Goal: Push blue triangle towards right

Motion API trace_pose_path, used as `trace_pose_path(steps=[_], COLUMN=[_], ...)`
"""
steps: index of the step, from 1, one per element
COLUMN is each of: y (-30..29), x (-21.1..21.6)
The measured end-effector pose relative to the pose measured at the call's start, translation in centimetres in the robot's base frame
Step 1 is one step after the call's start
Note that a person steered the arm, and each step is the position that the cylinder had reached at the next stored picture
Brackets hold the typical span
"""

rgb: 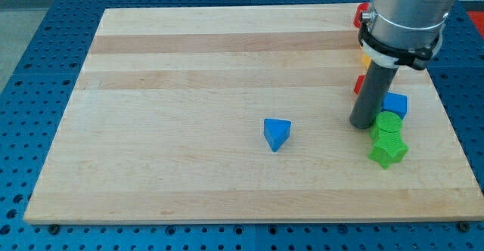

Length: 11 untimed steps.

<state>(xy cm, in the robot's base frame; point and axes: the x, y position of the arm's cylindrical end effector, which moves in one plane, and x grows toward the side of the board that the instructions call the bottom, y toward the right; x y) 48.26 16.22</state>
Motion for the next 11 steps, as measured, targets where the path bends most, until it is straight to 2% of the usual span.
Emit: trace_pose_path(steps=[1, 4, 6, 7, 9, 10, 11], y=[-1.3, -11.6, -12.5, -15.6, -22.9, -23.7, -21.3], x=[0.5, 0.7, 0.2, 0.1, 3.5, 5.5, 6.7])
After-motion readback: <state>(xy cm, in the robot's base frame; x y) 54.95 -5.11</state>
